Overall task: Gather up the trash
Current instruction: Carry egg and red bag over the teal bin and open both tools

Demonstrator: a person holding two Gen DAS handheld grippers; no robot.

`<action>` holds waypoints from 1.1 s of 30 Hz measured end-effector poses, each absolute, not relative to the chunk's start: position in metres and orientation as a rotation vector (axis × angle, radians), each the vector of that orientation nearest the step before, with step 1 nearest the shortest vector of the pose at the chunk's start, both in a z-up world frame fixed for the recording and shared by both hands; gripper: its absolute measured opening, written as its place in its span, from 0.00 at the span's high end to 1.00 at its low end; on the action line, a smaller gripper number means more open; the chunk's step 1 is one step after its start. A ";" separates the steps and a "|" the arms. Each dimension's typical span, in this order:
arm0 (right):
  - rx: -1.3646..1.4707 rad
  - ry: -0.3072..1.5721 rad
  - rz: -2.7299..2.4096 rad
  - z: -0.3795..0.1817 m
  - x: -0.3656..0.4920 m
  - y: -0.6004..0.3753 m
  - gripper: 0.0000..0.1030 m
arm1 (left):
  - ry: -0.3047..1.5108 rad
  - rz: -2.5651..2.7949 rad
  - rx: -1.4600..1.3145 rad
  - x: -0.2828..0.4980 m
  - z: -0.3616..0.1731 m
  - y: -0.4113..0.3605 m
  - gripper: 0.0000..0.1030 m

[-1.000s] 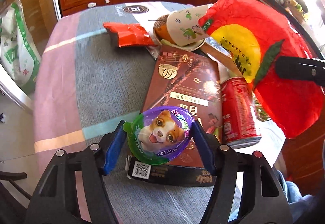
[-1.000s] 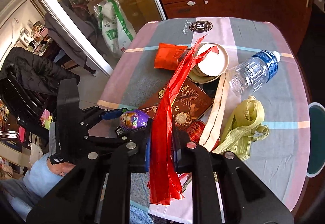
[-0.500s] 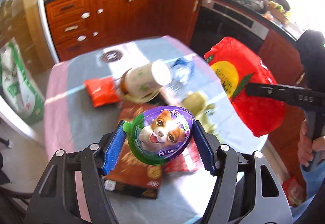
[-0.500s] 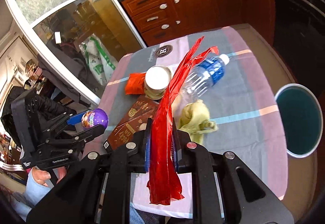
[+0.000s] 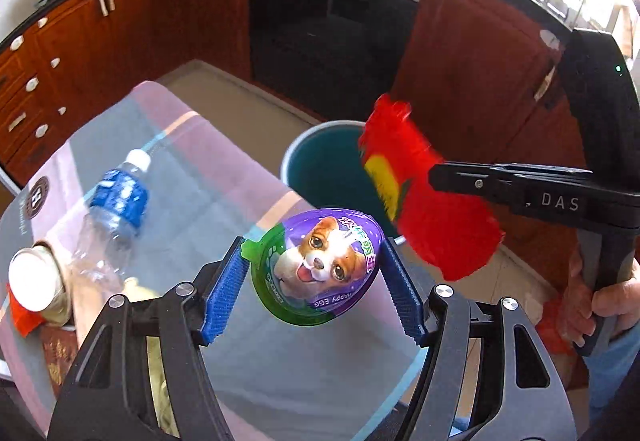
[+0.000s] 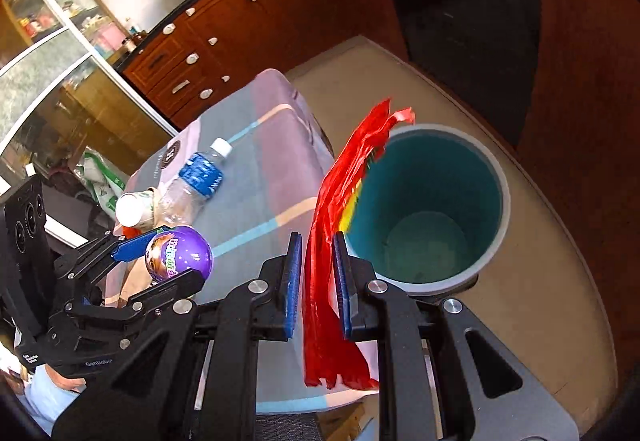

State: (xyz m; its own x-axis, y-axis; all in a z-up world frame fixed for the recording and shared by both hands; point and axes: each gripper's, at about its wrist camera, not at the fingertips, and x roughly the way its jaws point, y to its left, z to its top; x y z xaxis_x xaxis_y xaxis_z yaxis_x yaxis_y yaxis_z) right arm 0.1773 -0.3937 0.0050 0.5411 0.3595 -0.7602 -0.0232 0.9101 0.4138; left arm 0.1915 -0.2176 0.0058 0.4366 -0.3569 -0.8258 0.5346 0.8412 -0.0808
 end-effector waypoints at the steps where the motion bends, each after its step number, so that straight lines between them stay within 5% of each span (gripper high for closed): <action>1: 0.401 0.999 0.232 -0.003 0.183 -0.402 0.85 | 0.983 -0.567 0.231 0.199 -0.001 -0.233 0.34; 12: 0.456 1.070 0.155 -0.043 0.230 -0.442 0.83 | 1.091 -0.588 0.290 0.265 -0.062 -0.301 0.33; 13: 0.447 1.065 0.146 -0.042 0.231 -0.442 0.76 | 1.093 -0.591 0.297 0.267 -0.064 -0.305 0.33; 14: 0.448 1.066 0.142 -0.042 0.232 -0.445 0.55 | 1.096 -0.596 0.307 0.270 -0.066 -0.310 0.32; 17: 0.459 1.042 0.102 -0.040 0.230 -0.453 0.23 | 1.093 -0.591 0.337 0.273 -0.072 -0.321 0.24; 21: 0.531 1.034 0.068 -0.042 0.229 -0.464 0.16 | 1.096 -0.556 0.341 0.280 -0.074 -0.327 0.04; 33: 0.532 1.031 0.053 -0.034 0.219 -0.452 0.16 | 1.079 -0.529 0.269 0.256 -0.049 -0.293 0.04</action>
State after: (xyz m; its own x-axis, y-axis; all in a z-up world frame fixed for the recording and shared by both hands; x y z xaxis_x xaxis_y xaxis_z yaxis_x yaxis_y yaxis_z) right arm 0.2185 -0.4520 -0.0337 0.5247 0.2865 -0.8017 0.2031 0.8724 0.4446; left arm 0.2561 -0.2929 -0.0493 0.3643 -0.2772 -0.8891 0.5328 0.8450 -0.0451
